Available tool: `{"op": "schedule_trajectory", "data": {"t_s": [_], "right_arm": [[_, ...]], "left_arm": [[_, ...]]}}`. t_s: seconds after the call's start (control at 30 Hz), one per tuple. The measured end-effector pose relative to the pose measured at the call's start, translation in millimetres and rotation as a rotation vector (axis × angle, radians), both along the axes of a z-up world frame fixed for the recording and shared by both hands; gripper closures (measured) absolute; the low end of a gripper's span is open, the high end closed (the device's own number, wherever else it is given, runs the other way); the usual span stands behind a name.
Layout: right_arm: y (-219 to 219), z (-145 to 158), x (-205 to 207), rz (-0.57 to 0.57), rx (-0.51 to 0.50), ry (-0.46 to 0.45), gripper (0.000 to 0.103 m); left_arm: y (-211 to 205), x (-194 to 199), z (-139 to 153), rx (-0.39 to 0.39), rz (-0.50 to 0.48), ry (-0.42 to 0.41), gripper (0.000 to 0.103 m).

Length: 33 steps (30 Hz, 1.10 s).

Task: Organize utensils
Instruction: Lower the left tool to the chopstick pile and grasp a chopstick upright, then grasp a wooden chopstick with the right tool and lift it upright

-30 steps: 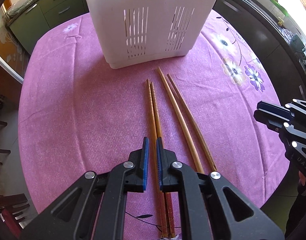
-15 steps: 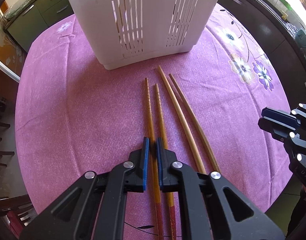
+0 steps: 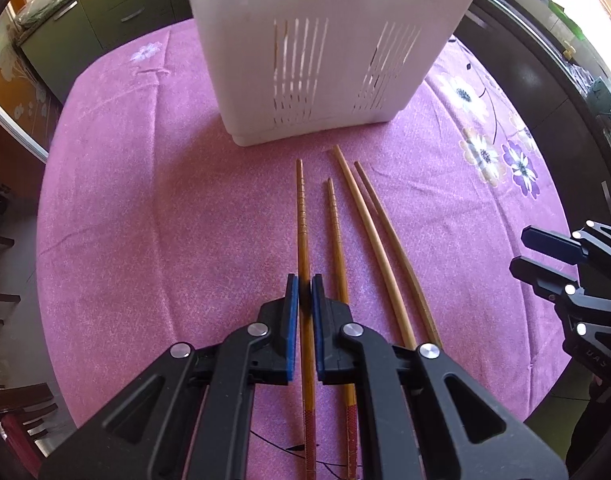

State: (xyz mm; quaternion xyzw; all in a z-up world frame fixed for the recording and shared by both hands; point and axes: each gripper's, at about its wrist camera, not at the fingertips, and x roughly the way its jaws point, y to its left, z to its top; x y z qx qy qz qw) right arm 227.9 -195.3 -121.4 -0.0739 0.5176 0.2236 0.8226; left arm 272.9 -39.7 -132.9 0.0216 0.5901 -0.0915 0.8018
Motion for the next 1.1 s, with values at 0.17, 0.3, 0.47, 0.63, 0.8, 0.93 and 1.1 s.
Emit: {"op": "schedule_trajectory", "data": {"t_s": [0.17,0.3,0.47,0.63,0.8,0.93,1.1], "right_arm": [[4,3,2,0.005,0.010,0.012,0.076],[15,3,7,0.021,0.027,0.039,0.076],[36,0,16,0.047,0.070,0.095,0.076],[59,-4,25,0.059,0.063,0.115,0.076],[79,-10,32,0.057,0.016,0.123,0.076],[91,-18,33,0.042,-0.032,0.123,0.076],[104,-28,39,0.043,-0.082,0.122,0.087]], "left_arm": [[18,-24,36,-0.017,0.015,-0.115,0.096],[29,-49,64,-0.026,0.021,-0.211,0.096],[43,-83,84,-0.044,0.021,-0.294,0.096],[50,-106,94,-0.044,0.012,-0.353,0.096],[57,-120,98,-0.054,0.010,-0.384,0.096],[61,-128,99,-0.055,0.007,-0.403,0.096],[65,-134,99,-0.056,0.005,-0.416,0.096]]}}
